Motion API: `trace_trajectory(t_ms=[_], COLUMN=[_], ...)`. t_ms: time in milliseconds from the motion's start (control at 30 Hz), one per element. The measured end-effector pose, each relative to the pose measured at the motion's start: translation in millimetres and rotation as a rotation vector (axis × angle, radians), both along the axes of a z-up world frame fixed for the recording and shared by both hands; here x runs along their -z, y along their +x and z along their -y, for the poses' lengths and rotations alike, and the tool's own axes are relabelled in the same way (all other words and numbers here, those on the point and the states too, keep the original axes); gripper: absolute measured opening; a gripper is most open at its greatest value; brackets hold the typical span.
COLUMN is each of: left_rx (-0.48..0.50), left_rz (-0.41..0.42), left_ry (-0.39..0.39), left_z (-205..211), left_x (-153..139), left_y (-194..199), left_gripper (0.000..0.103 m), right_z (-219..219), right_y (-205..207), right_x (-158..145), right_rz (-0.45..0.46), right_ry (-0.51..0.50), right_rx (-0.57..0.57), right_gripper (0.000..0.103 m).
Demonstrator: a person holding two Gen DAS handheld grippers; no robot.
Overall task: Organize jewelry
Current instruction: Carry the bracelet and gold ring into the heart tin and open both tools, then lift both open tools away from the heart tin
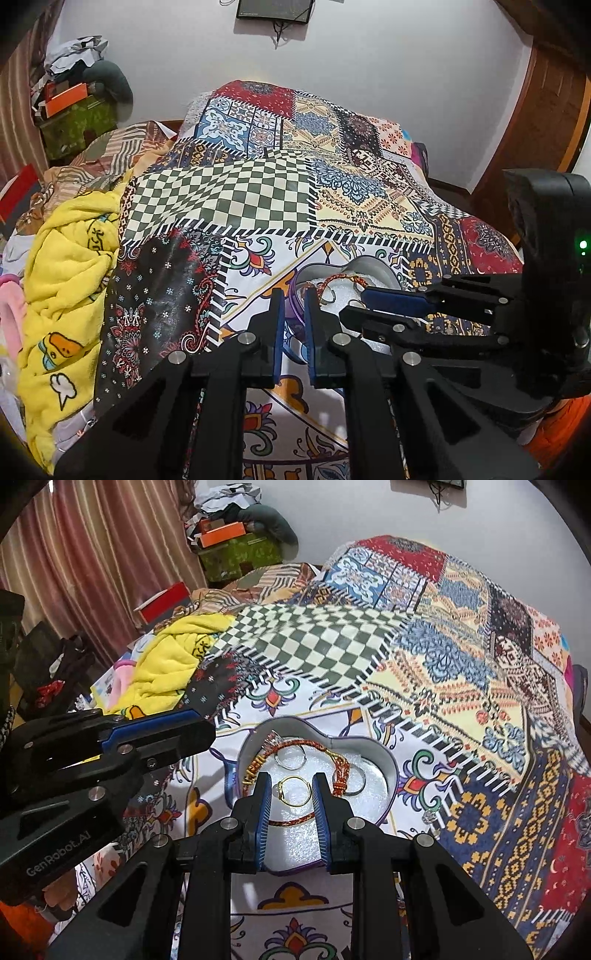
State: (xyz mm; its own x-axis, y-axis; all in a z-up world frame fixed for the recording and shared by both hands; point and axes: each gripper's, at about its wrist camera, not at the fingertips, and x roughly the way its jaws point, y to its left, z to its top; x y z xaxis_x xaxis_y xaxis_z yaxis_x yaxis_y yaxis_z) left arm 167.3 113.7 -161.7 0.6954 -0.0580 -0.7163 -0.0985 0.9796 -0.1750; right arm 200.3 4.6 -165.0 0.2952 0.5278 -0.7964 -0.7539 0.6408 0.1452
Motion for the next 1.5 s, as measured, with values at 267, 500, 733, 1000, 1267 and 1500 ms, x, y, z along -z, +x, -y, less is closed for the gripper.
trace_trajectory(t_ms=[267, 500, 733, 1000, 1267, 1500], left_rx=[-0.019, -0.004, 0.051, 0.119, 0.182, 0.205], left_rz=[0.044, 0.077, 0.071, 0.013, -0.067, -0.151], left_ry=[0.022, 0.045, 0.049, 0.035, 0.034, -0.01], left_z=[2, 16, 45, 84, 114, 124], left_x=[-24, -45, -52, -40, -14, 17], left_y=[-12, -23, -28, -22, -10, 2], left_gripper=[0.025, 0.035, 0.04, 0.04, 0.04, 0.04], right_z=[11, 47, 109, 152, 181, 199], right_y=[-9, -13, -12, -14, -14, -11], right_x=[-29, -49, -64, -68, -48, -24], right_rz=[0.083, 0.122, 0.139, 0.163, 0.134, 0.064], right_ry=[0.031, 0.055, 0.081, 0.065, 0.026, 0.013], right_rx=[0.031, 0.113, 0.247, 0.341, 0.384, 0.402], right_gripper=[0.042, 0.042, 0.042, 0.042, 0.042, 0.042])
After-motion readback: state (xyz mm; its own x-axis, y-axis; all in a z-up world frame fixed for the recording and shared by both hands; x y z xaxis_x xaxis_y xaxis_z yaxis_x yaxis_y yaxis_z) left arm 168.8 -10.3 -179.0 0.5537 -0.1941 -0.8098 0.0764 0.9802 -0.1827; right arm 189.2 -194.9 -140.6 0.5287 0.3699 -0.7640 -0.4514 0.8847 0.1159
